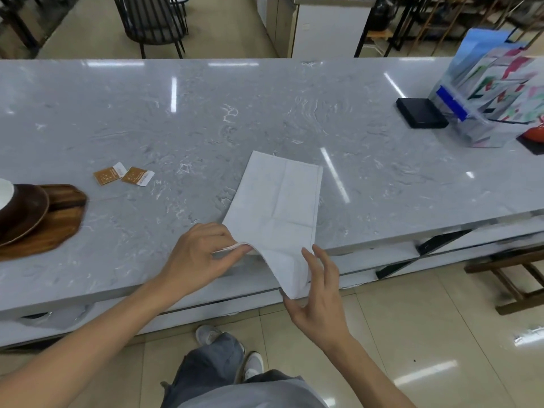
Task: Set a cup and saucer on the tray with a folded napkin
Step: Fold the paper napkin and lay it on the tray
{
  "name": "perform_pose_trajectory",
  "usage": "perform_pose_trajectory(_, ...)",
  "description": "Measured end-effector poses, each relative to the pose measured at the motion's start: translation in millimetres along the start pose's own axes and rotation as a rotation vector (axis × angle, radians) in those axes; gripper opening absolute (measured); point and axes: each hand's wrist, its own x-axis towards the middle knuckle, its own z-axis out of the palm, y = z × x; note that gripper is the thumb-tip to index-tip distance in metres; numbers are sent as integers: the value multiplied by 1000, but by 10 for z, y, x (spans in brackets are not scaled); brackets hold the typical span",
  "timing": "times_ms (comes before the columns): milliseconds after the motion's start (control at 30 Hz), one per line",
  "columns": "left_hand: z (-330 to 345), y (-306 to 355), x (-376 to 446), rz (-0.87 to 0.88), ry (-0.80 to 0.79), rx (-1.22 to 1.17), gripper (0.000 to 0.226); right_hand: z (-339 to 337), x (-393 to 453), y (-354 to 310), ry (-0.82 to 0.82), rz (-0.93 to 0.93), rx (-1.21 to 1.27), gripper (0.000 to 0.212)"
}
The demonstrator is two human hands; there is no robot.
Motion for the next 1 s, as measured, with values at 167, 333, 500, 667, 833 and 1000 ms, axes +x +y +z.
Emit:
perform_pose_trajectory(167,11,98,63,-12,19,-19,44,111,68,15,122,-18,54,96)
perform_pose_trajectory(333,-28,150,135,-14,18,-29,46,124,234,114,242,-40,114,100)
perform_pose_trajectory(500,-108,178,205,-12,29,-37,38,-72,375,123,201,-35,245,70)
perform_pose_trajectory(667,-242,97,186,-38,-95,-173,19,-379,436,58,237,-230,236,22)
perform_pose_trajectory(833,-418,24,170,-2,-281,-177,10,-694,435,56,238,-218,254,19)
perform_pose_trajectory(1000,-487,22,249,-189,-167,-347,3,-945,558,-13,238,-4,374,13)
